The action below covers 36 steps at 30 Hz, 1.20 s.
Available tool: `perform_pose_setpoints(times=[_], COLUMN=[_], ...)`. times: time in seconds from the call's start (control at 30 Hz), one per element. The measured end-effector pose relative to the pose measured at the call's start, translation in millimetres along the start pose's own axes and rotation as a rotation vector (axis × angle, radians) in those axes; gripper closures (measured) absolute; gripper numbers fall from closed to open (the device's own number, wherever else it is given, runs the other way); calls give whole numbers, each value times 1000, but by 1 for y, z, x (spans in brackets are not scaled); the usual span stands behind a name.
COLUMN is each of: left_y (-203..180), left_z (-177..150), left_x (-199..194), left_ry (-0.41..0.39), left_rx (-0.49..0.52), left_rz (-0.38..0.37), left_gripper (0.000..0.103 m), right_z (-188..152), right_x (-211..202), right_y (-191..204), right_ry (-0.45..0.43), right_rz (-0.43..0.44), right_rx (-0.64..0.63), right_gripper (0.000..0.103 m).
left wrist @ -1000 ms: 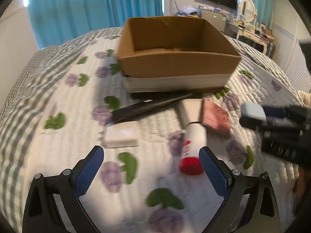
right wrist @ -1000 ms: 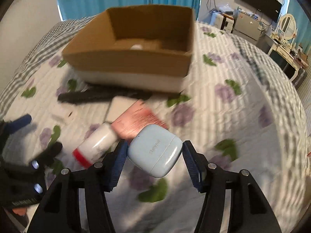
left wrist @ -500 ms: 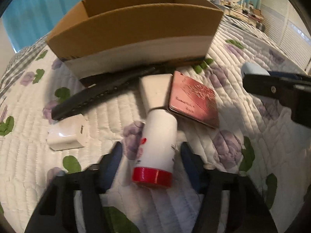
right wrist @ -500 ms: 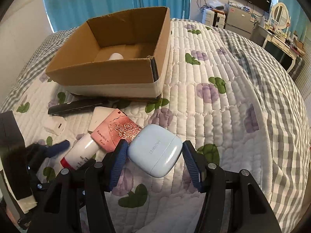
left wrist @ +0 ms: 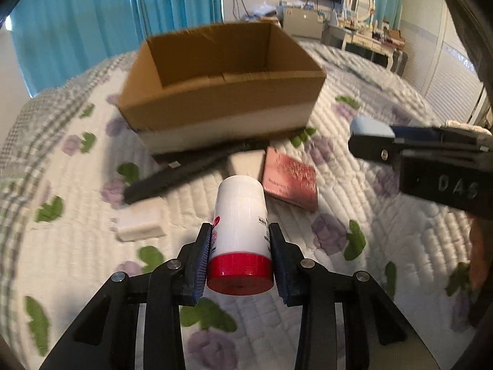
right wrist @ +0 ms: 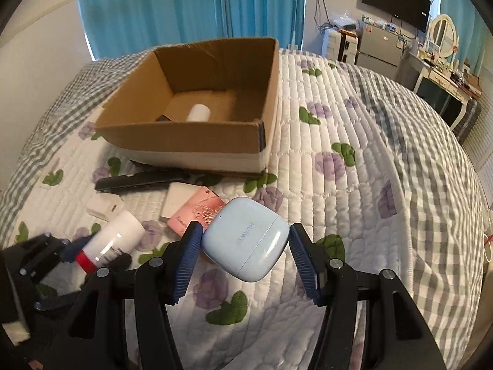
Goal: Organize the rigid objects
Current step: 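Carry the case and tube over the box and release both inside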
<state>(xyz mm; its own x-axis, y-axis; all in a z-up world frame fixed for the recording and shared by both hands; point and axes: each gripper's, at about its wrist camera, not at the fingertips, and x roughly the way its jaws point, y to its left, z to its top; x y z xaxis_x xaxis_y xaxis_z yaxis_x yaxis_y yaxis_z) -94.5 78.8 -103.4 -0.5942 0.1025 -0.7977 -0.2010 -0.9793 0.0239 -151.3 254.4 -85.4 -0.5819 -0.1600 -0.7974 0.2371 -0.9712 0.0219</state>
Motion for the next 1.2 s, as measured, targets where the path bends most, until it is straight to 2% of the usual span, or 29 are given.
perform_pose_setpoints(times=[0.17, 0.3, 0.47, 0.67, 0.8, 0.93, 1.07, 1.2], left_y=[5, 9, 19, 35, 41, 49, 51, 49], left_z=[13, 30, 66, 118, 156, 184, 196, 197], left_x=[-28, -43, -59, -63, -49, -21, 17, 57], left_ry=[-71, -105, -166, -249, -272, -259, -223, -167], left_rx=[7, -9, -14, 0, 19, 0, -9, -5], left_rz=[18, -2, 13, 108, 155, 139, 124, 86], left_gripper=[66, 66, 66, 66, 66, 66, 66, 66], right_z=[12, 26, 53, 97, 128, 160, 185, 196], right_x=[-29, -50, -72, -85, -84, -70, -41, -5], right_y=[8, 13, 20, 20, 21, 22, 21, 15], right_ry=[-52, -88, -144, -210, -244, -264, -254, -219], right_rz=[-6, 2, 17, 29, 25, 23, 23, 32], right_rx=[-26, -49, -82, -88, -100, -102, -95, -79], right_gripper=[45, 45, 45, 45, 45, 45, 45, 45])
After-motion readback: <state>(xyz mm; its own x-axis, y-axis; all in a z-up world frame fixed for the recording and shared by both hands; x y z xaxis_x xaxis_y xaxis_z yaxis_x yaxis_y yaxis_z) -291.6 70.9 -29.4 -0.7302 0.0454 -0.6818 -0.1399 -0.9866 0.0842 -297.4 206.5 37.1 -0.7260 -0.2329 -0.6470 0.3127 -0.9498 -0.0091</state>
